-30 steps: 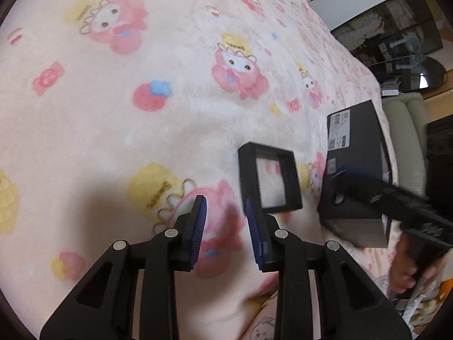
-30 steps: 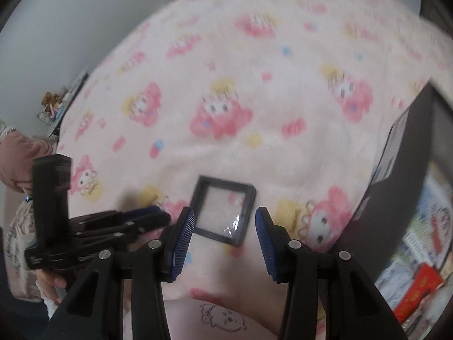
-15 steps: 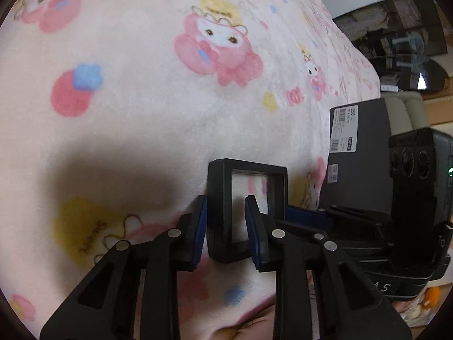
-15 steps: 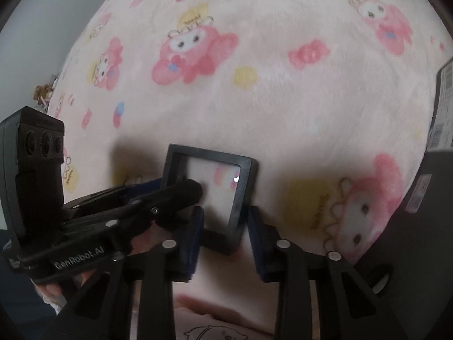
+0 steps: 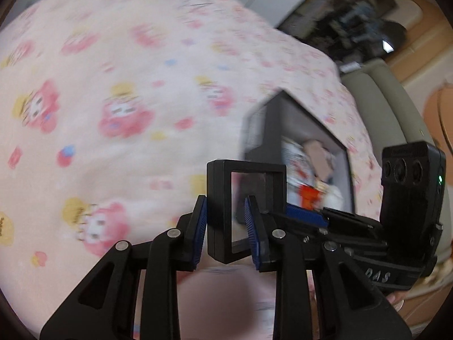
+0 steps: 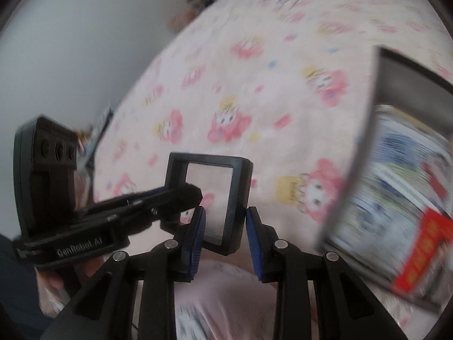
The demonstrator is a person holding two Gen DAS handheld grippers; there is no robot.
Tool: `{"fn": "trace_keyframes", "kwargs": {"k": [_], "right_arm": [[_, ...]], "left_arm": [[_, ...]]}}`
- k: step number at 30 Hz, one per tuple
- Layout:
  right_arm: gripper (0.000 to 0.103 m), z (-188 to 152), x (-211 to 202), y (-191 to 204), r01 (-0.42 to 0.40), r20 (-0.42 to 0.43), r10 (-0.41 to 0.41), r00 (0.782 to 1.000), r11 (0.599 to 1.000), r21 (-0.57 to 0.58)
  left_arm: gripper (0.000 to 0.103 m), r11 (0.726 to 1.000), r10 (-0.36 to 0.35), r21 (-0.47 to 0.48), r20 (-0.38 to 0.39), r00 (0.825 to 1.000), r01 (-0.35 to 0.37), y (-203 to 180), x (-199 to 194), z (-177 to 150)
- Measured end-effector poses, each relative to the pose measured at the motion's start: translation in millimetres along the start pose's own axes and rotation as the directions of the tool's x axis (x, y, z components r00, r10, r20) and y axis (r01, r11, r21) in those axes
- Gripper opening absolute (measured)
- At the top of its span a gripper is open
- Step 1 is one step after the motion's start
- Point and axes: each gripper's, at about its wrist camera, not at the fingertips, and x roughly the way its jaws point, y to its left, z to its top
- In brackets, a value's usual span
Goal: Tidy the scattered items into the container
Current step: 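Carry the black frame over the grey box and lower it inside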
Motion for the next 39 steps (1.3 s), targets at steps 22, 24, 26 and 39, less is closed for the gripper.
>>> {"fn": "trace_keyframes", "kwargs": {"k": [22,24,26,39], "right_arm": [[0.027,-66.4,-178.5,-206.4,0.194,0.207,-0.231,0.951,0.964,0.183],[0.027,-65.4,-172.4,-214.7,0.176,0.207,-0.217,0.954,0.964,0.2],[0.027,-65.5,-165.5,-216.2,0.173,0.197,-0.211,0.958,0.966,0.191],[0.027,-57.2,-141.8,-212.4,0.223,0.192,-0.246,0.95,0.965,0.136]], "left_arm": [[0.029,0.941,0.028,0.329,-0.308,0.951,0.079,-237.9,170.9,-13.6],[0.029,0.944,0.049,0.323,-0.334,0.941,0.066,-234.2,182.0,-16.7],[0.029,0.951,0.056,0.304,-0.355,0.933,0.058,-227.4,191.5,-20.3],[0.027,0.983,0.043,0.179,-0.368,0.929,0.025,-200.5,205.8,-14.0]]}}
